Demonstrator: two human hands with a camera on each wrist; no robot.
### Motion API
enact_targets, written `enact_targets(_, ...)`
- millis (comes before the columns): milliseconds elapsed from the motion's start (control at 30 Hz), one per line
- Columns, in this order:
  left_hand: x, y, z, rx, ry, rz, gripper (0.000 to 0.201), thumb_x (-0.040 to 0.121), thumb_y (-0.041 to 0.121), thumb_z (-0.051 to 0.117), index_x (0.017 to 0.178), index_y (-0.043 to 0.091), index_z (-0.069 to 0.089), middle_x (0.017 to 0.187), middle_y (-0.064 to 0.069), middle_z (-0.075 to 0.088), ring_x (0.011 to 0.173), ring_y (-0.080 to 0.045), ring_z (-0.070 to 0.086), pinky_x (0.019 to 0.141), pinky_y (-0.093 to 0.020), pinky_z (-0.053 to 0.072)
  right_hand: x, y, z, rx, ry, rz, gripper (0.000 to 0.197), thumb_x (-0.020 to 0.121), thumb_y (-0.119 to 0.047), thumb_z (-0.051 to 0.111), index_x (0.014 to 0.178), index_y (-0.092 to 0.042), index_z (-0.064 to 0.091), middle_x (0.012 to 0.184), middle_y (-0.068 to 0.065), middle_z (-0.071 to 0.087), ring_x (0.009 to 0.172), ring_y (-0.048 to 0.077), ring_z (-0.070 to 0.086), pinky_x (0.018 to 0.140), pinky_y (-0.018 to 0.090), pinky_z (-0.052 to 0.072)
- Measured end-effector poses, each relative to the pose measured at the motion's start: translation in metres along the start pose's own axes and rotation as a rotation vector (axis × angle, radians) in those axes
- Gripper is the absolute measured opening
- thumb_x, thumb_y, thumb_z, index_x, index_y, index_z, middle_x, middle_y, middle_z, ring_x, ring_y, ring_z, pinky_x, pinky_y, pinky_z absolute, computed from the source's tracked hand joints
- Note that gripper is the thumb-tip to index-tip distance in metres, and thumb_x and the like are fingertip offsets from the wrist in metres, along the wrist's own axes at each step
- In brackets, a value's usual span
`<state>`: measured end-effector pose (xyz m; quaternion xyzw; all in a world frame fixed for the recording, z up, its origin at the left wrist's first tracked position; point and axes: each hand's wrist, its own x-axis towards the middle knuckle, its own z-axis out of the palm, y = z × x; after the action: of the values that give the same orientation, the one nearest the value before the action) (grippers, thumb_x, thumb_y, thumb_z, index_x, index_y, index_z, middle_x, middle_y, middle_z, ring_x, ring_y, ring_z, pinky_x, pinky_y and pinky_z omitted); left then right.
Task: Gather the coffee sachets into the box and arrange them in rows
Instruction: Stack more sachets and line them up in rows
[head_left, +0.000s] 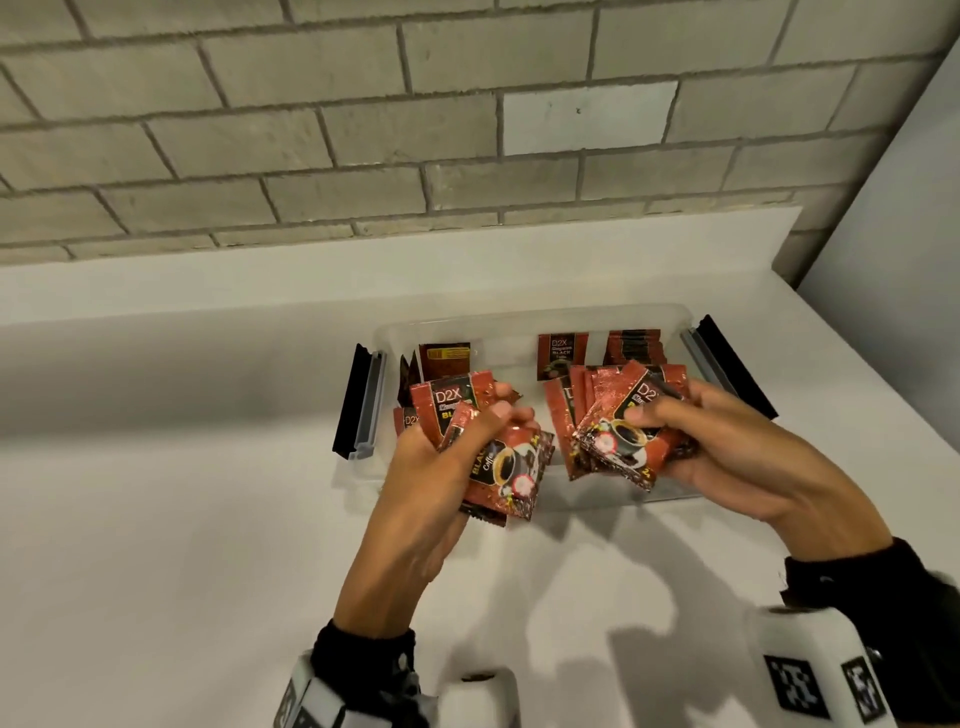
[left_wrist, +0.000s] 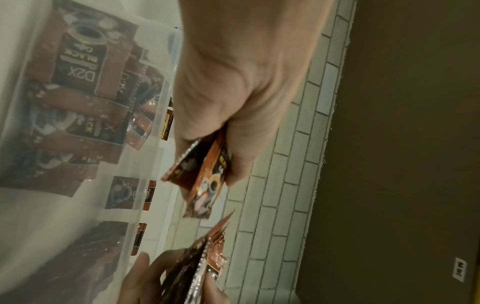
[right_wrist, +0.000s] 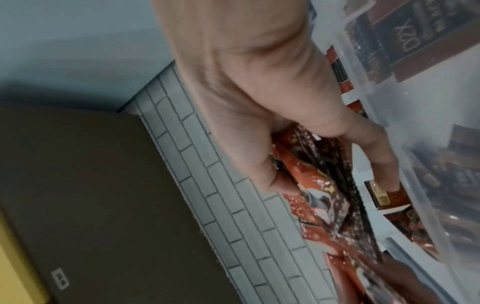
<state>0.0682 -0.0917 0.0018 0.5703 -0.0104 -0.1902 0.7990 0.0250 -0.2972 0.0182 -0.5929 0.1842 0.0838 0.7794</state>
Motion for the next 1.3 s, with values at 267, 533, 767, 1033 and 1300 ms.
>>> enact_targets(267, -0.003, -0.006, 0.009, 0.01, 0.073, -0.058, 0.04, 0.068, 0.025, 0.074, 0.103, 0.006, 0.068, 0.096, -0.014, 0.074, 0.087, -0.028, 0.072, 0.083, -0.043, 0.056, -0.015, 0.023, 0.012, -0.105, -0.026, -0.076, 0.025, 0.084, 0.0, 0.062, 0.106, -0.01, 0.058, 0.09, 0.008, 0.073, 0.08, 0.017, 0.069, 0.069, 0.025, 0.056)
enact_targets(533, 0.001, -0.008, 0.01, 0.084, 0.095, -0.236, 0.085, 0.067, 0.075, 0.062, 0.132, 0.022, 0.051, 0.128, -0.005, 0.062, 0.118, -0.025, 0.058, 0.103, -0.049, 0.042, -0.017, 0.027, 0.021, -0.164, -0.114, -0.09, 0.034, 0.087, 0.006, 0.055, 0.114, -0.013, 0.056, 0.095, 0.003, 0.074, 0.088, 0.015, 0.07, 0.073, 0.023, 0.057)
enact_targets(767, -0.009, -0.001, -0.009, -0.249, -0.289, -0.262, 0.072, 0.06, 0.007, 0.064, 0.13, -0.002, 0.048, 0.121, -0.024, 0.058, 0.111, -0.037, 0.052, 0.098, -0.051, 0.044, -0.013, 0.021, 0.015, -0.089, -0.037, -0.101, 0.035, 0.087, 0.003, 0.056, 0.118, -0.013, 0.055, 0.108, 0.016, 0.068, 0.09, 0.022, 0.066, 0.077, 0.035, 0.056)
enact_targets(1033, -0.01, -0.004, -0.011, -0.015, -0.241, -0.118, 0.026, 0.085, 0.001, 0.061, 0.111, 0.004, 0.057, 0.104, -0.014, 0.072, 0.094, -0.022, 0.07, 0.076, -0.028, 0.059, -0.014, 0.017, 0.015, -0.034, -0.079, -0.079, 0.034, 0.088, 0.003, 0.054, 0.119, -0.011, 0.053, 0.079, -0.003, 0.073, 0.066, 0.006, 0.068, 0.059, 0.021, 0.054)
enact_targets(1300, -0.006, -0.005, -0.004, -0.052, -0.056, -0.039, 0.023, 0.087, 0.001, 0.056, 0.11, -0.004, 0.056, 0.107, -0.027, 0.066, 0.089, -0.028, 0.07, 0.068, -0.031, 0.059, -0.014, 0.014, 0.012, -0.039, -0.006, -0.091, 0.031, 0.087, 0.0, 0.057, 0.114, -0.015, 0.058, 0.1, 0.006, 0.073, 0.087, 0.014, 0.071, 0.069, 0.024, 0.057)
